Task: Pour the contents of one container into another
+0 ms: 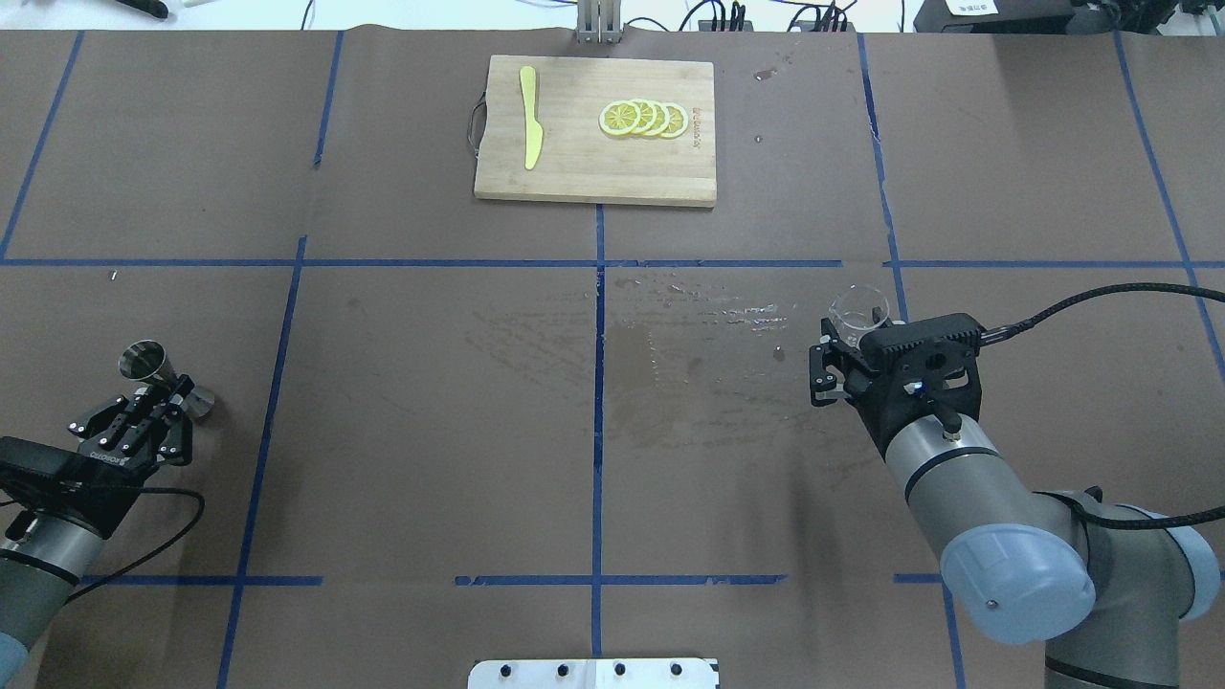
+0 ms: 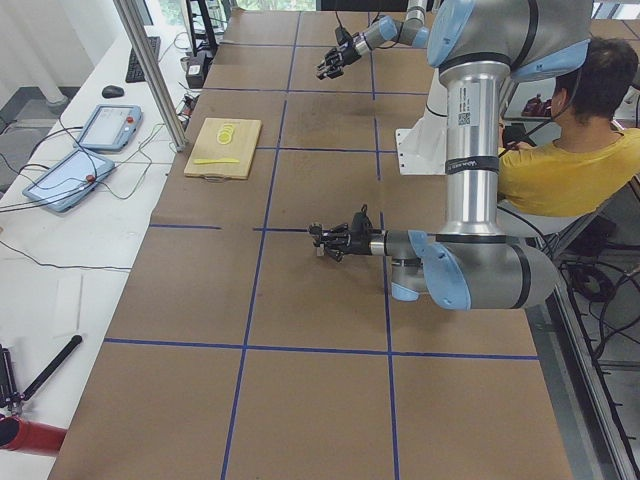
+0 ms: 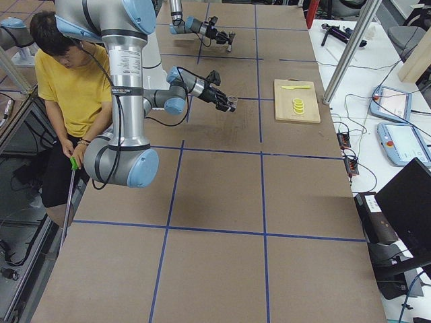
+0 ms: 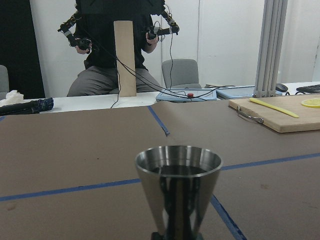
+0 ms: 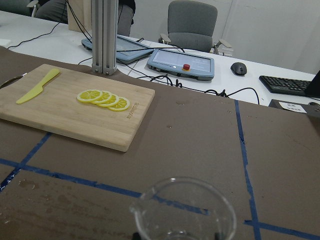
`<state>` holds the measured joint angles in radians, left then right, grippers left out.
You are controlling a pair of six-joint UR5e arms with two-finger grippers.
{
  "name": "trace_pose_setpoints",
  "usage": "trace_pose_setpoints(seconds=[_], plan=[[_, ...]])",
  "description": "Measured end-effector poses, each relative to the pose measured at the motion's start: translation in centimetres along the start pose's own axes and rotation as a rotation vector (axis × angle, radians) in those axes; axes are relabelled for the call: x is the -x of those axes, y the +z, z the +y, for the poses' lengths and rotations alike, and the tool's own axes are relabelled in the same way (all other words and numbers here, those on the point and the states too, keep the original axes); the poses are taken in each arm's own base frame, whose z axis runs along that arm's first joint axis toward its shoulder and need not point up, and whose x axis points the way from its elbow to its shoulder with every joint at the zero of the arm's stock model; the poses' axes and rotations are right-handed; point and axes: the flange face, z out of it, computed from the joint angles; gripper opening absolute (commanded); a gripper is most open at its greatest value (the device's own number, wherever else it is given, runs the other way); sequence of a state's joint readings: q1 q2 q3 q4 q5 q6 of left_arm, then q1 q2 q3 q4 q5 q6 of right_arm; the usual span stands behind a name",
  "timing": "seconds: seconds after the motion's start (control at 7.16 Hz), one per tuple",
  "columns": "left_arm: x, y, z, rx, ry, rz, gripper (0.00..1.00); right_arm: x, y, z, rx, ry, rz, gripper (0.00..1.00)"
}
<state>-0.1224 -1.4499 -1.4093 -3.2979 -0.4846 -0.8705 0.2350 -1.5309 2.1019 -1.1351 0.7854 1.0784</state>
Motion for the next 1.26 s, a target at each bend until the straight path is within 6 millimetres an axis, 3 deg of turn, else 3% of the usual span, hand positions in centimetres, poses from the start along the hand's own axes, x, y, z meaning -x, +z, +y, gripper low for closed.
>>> trace_pose_setpoints(seconds=[0.84, 0.98, 1.26], plan=[[-0.69, -0.36, 0.59, 0.011, -0.015, 0.012, 0.02, 0.2, 0.14, 0.15, 0.001, -0.001, 0.0, 0.0], [-0.74, -0.38, 0.6, 0.011, -0.016, 0.014, 0.22, 0.25, 0.13, 0.13, 0.001, -0.001, -0.001, 0.0], [-0.78, -0.41, 0.63, 0.012, -0.016, 0.015, 0.43, 0.29, 0.17, 0.16, 0.001, -0.001, -0.001, 0.0]])
